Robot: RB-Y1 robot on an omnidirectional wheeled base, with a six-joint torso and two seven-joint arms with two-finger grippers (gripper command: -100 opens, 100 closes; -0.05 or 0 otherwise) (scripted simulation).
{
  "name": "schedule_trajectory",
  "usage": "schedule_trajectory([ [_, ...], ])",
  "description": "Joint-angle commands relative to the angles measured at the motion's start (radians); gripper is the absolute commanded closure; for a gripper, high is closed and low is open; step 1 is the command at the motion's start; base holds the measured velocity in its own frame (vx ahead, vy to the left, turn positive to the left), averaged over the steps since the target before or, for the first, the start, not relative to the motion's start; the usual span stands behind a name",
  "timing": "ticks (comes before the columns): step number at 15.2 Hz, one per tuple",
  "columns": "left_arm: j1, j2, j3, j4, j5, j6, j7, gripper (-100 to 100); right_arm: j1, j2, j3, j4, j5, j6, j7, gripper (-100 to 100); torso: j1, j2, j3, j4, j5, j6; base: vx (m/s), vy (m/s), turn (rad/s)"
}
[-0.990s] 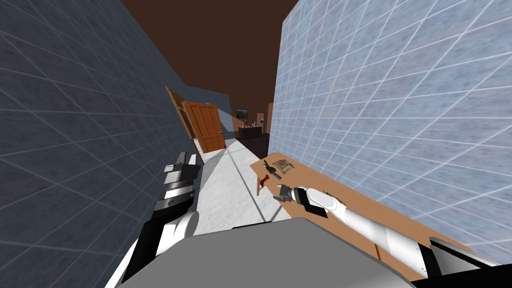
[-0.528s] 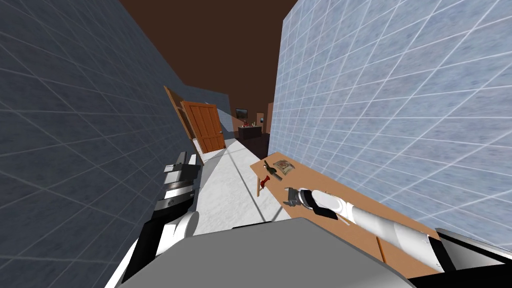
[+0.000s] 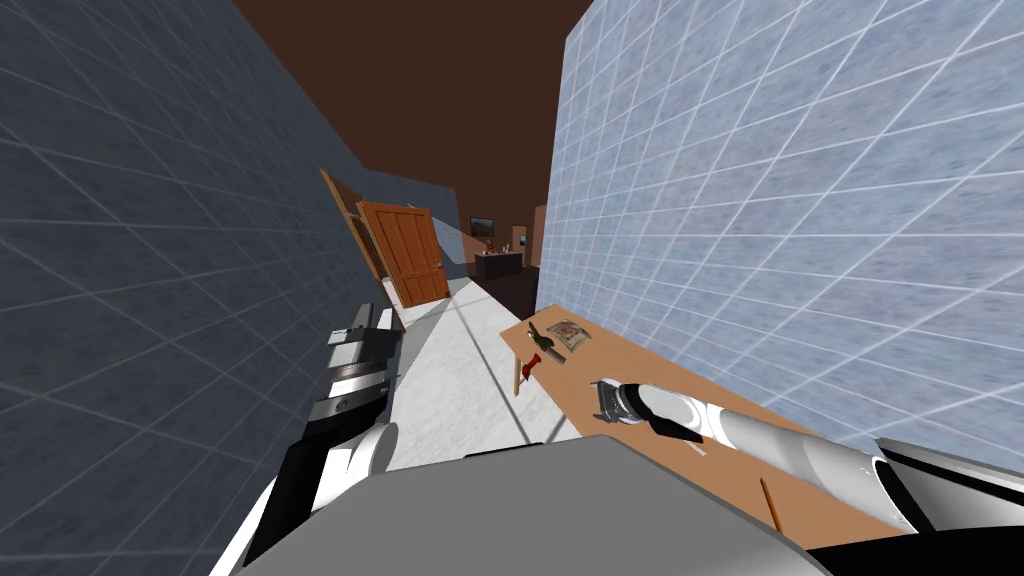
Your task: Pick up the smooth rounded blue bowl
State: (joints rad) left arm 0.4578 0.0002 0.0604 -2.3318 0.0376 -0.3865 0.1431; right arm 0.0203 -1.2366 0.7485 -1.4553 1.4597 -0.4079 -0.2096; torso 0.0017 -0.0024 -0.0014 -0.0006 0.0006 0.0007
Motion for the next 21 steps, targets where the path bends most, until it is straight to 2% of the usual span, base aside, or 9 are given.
schedule_trajectory([
  [1,0.0,0.0,0.0,0.0,0.0,0.0,0.0,0,0.004,-0.02,0.021,-0.008,0.046,0.017,-0.024,-100,0.0,0.0,0.0,0.0,0.0,0.0,0.032,0.014,-0.018],
  [7,0.0,0.0,0.0,0.0,0.0,0.0,0.0,0,-0.008,-0.09,0.125,0.073,0.169,0.034,-0.035,-100,0.0,0.0,0.0,0.0,0.0,0.0,0.047,0.021,-0.024],
  [9,0.0,0.0,0.0,0.0,0.0,0.0,0.0,0,-0.008,-0.09,0.125,0.073,0.169,0.034,-0.035,-100,0.001,-0.001,-0.001,0.0,0.0,0.0,0.051,0.033,-0.018],
  [11,0.0,0.0,0.0,0.0,0.0,0.0,0.0,0,-0.007,-0.115,0.186,0.111,0.231,0.041,-0.039,-100,0.001,-0.001,0.0,0.0,0.0,0.0,0.068,0.036,-0.023],
  [13,0.0,0.0,0.0,0.0,0.0,0.0,0.0,0,-0.007,-0.115,0.186,0.111,0.231,0.041,-0.039,-100,0.002,-0.002,-0.001,0.0,0.0,0.0,0.068,0.04,-0.021],
  [17,0.0,0.0,0.0,0.0,0.0,0.0,0.0,0,0.0,-0.129,0.263,0.149,0.298,0.045,-0.043,-100,0.002,-0.002,-0.001,0.0,0.0,0.0,0.068,0.05,-0.019],
  [18,0.0,0.0,0.0,0.0,0.0,0.0,0.0,0,0.0,-0.125,0.246,0.143,0.283,0.047,-0.041,-100,0.003,-0.002,-0.001,-0.001,0.0,0.0,0.045,0.037,-0.015],
  [19,0.0,0.0,0.0,0.0,0.0,0.0,0.0,0,0.036,-0.095,0.199,0.192,0.246,0.027,0.009,-100,0.002,-0.001,-0.001,0.0,0.0,-0.001,0.045,0.035,0.034],
  [21,0.0,0.0,0.0,0.0,0.0,0.0,0.0,0,0.036,-0.095,0.182,0.192,0.246,0.027,0.038,-100,0.002,-0.001,-0.001,0.0,0.0,-0.001,0.043,0.032,0.018],
])
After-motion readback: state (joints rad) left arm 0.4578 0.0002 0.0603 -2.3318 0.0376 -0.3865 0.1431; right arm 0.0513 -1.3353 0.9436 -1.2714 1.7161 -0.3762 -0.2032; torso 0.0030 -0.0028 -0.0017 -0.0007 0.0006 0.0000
